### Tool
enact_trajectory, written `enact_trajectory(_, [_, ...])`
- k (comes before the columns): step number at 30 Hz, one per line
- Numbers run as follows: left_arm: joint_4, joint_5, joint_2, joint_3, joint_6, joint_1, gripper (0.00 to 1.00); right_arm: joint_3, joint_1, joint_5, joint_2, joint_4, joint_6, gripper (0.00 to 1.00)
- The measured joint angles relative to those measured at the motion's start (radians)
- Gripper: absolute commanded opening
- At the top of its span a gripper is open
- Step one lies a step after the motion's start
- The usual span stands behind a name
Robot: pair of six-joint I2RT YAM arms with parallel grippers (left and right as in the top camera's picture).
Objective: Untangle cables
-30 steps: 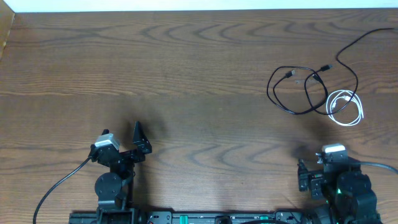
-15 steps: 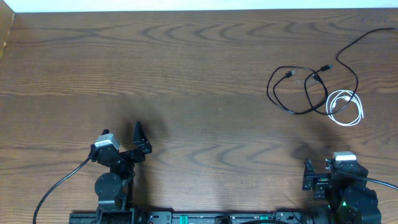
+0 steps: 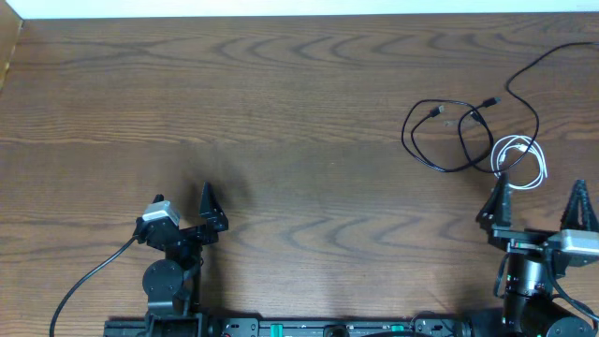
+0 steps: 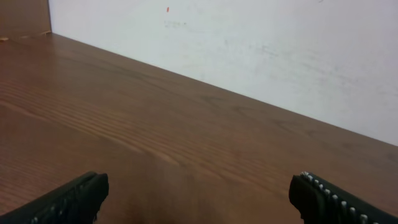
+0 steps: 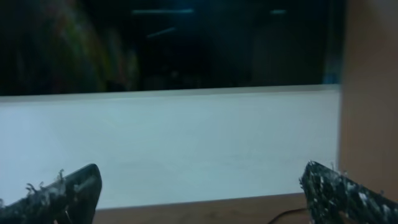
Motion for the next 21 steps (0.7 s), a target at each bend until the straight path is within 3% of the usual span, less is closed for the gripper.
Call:
enact_trajectory(12, [0.000, 0.000, 0.000, 0.000, 0.000, 0.000, 0.98, -0.116, -0.042, 0.000, 0.000, 0.145, 0.000, 0.99])
enact_trajectory(18, [0.000, 0.000, 0.000, 0.000, 0.000, 0.000, 0.99, -0.248, -0.042, 0.000, 0.000, 0.140, 0.000, 0.99])
enact_trajectory(21, [0.000, 0.000, 0.000, 0.000, 0.000, 0.000, 0.99, -0.277, -0.042, 0.000, 0.001, 0.059, 0.000, 0.99])
